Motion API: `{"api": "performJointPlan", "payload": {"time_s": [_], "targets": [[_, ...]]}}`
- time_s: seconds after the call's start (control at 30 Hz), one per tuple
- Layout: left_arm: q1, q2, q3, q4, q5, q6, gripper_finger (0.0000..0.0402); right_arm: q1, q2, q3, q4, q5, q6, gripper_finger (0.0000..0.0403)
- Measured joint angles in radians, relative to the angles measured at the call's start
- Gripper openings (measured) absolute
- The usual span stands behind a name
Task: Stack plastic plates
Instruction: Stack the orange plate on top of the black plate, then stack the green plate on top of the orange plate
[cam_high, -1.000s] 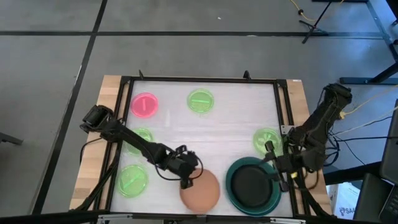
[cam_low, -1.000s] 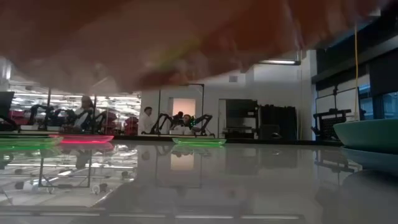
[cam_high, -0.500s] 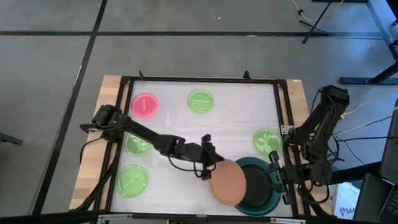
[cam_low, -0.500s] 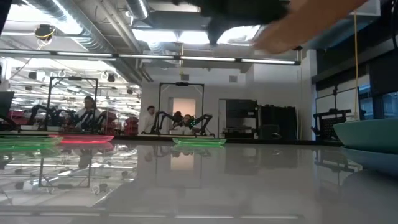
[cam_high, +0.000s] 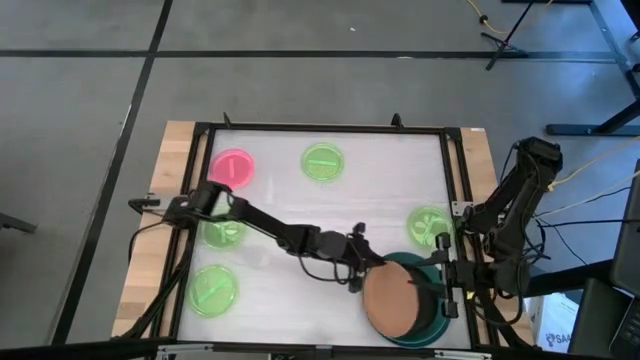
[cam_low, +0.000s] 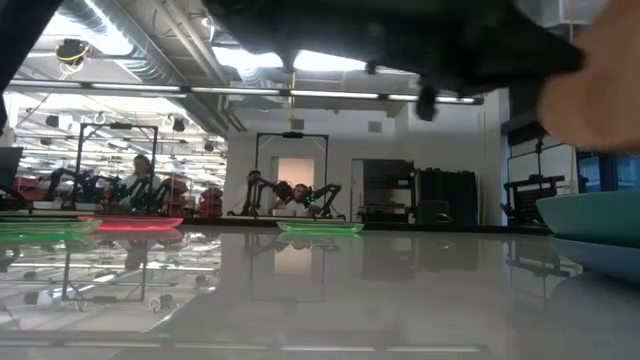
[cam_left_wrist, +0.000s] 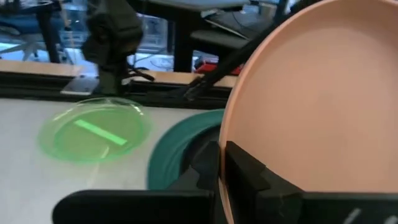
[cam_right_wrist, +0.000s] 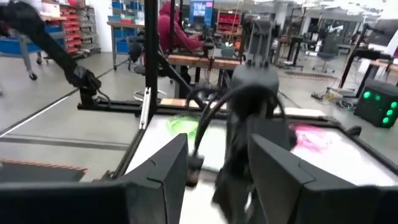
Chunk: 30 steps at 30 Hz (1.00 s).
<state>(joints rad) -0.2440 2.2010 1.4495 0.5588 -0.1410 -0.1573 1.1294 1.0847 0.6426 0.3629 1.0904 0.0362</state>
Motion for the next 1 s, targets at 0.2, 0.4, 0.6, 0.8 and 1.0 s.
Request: {"api": "performJointPlan", "payload": {"time_s": [0.2, 0.4, 0.6, 0.8, 1.0], "targets": [[0.0, 0.129, 0.195, -0.096, 0.009, 0.045, 0.0012, -0.008, 0.0, 0.0, 0.085, -0.002, -0.12, 0.0161], [0.006, 0.185, 0.26, -0.13, 0.004, 0.032, 0.0012, -0.013, 0.0, 0.0, 0.08, -0.009, -0.139, 0.0161], [0.006, 0.186, 0.26, -0.164, -0.004, 0.03, 0.0013, -0.013, 0.0, 0.0, 0.078, -0.01, -0.161, 0.0161], [0.008, 0.187, 0.26, -0.175, -0.006, 0.037, 0.0053, -0.013, 0.0, 0.0, 0.077, -0.01, -0.166, 0.0161], [0.007, 0.176, 0.26, -0.22, -0.006, 0.037, 0.0096, -0.013, 0.0, 0.0, 0.076, -0.01, -0.149, 0.0161]]}}
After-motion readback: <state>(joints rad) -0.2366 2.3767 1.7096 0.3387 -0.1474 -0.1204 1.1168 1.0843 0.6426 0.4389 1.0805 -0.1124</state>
